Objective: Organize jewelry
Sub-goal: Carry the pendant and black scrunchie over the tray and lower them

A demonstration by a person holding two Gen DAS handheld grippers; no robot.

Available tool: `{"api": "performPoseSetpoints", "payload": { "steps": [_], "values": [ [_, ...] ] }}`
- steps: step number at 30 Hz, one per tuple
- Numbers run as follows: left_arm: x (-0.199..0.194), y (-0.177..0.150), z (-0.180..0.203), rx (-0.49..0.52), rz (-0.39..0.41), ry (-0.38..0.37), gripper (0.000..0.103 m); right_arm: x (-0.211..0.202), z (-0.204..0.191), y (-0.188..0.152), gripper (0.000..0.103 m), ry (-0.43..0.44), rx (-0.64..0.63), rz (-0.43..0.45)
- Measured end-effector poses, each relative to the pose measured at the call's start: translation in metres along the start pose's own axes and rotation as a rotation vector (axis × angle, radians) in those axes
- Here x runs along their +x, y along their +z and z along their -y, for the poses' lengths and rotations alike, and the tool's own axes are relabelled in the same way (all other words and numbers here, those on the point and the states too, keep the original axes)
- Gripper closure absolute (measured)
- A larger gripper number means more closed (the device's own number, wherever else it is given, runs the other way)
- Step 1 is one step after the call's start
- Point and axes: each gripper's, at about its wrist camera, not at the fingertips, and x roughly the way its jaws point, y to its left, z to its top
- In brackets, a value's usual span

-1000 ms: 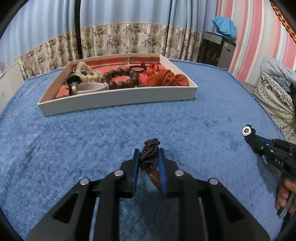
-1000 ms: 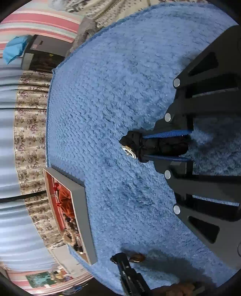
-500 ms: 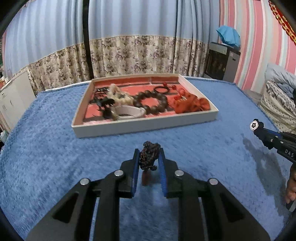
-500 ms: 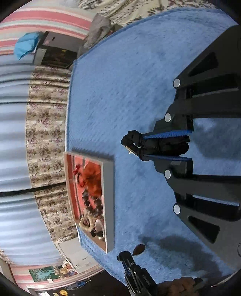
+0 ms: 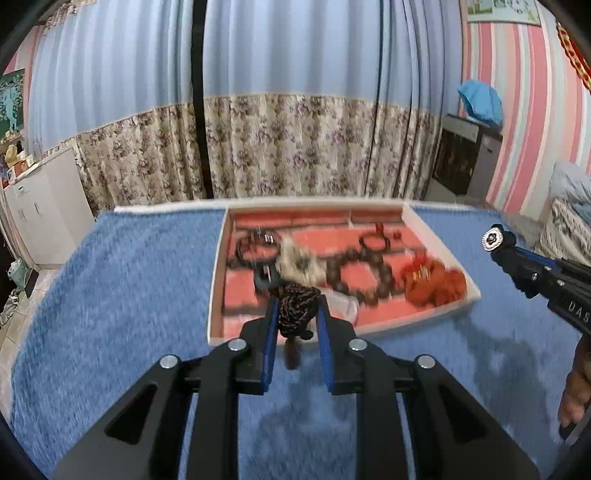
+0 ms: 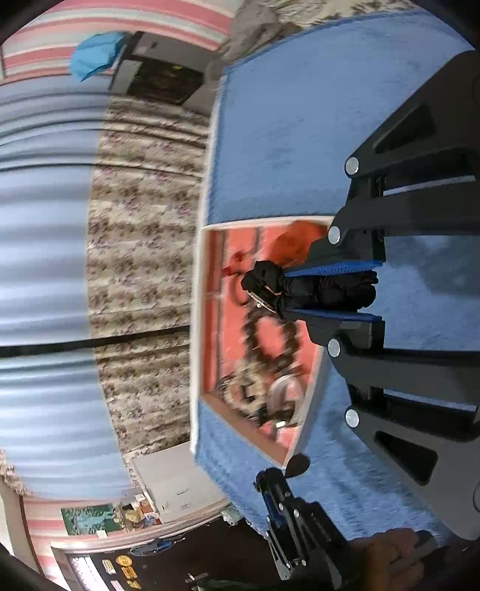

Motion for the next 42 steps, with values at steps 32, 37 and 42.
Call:
{"api": "performPoseSetpoints", "payload": {
  "steps": [32, 37, 42],
  "values": [
    [0.145, 0.04, -0.009, -0.036, -0.034, -0.009, 0.083, 0.159, 0.01, 0.025, 0.084, 0.005, 0.007, -0.1],
    [0.151, 0.033, -0.003, -0.007, -0.055, -0.013, 0.082, 0.17, 0.012, 0.014, 0.084, -0.004, 0.009, -0.134],
    [0.155, 0.028, 0.005, 0.014, -0.063, -0.007, 0.082, 0.174, 0.012, 0.008, 0.084, -0.011, -0.004, -0.144]
  ]
}}
